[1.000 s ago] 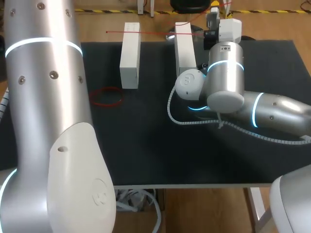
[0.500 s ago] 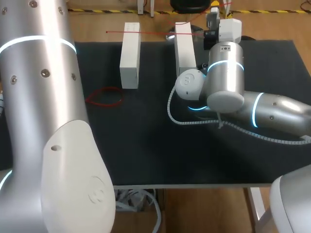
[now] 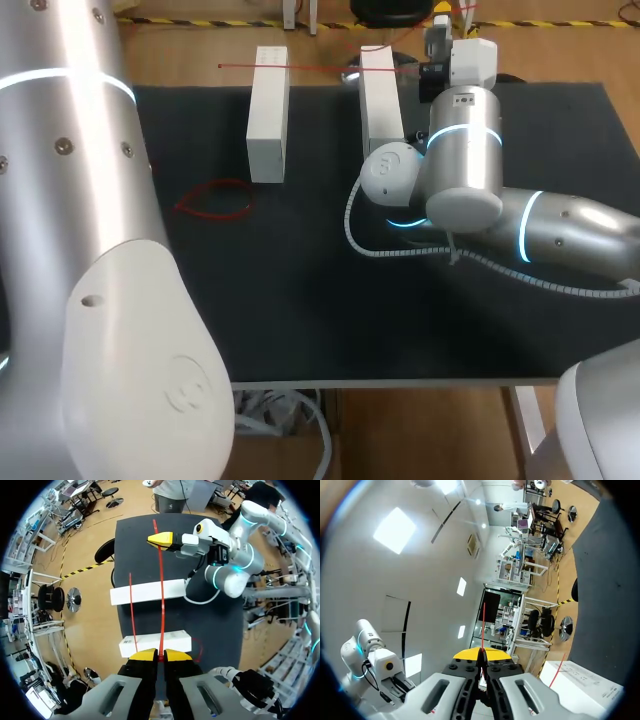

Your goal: Grab the tape and strap the tape.

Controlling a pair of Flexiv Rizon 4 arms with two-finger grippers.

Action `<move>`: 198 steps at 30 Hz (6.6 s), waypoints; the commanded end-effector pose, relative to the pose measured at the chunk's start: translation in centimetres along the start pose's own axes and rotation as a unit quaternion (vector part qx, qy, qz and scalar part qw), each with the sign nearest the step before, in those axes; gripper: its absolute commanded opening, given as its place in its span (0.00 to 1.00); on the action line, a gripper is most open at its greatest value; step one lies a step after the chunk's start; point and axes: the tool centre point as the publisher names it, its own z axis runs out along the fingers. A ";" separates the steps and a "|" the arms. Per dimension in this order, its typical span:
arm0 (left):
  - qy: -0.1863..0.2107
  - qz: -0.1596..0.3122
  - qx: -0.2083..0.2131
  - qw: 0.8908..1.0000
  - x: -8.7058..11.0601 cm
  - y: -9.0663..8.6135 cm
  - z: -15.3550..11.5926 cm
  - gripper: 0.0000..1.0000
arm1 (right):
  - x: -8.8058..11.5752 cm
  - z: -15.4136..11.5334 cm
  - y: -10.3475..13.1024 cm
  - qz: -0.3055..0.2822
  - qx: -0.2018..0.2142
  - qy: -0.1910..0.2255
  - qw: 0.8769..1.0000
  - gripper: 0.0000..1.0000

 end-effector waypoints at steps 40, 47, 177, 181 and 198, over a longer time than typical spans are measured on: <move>-0.009 0.000 0.001 1.000 0.5 0.1 0.1 0.00 | 3.7 1.9 -3.3 -0.522 0.064 -0.054 0.849 0.00; -0.009 0.000 0.001 1.000 0.5 0.1 0.1 0.00 | 3.7 1.9 -3.3 -0.522 0.064 -0.054 0.849 0.00; -0.009 0.000 0.001 1.000 0.5 0.1 0.1 0.00 | 11.7 0.7 -5.5 -0.983 0.057 0.128 0.118 0.00; -0.009 0.000 0.001 1.000 0.5 0.1 0.1 0.00 | 11.4 0.7 -5.5 -0.986 0.071 0.118 0.089 0.00; -0.009 0.000 0.001 1.000 0.5 0.1 0.1 0.00 | 11.7 1.0 -7.9 -0.987 0.078 0.124 0.069 0.00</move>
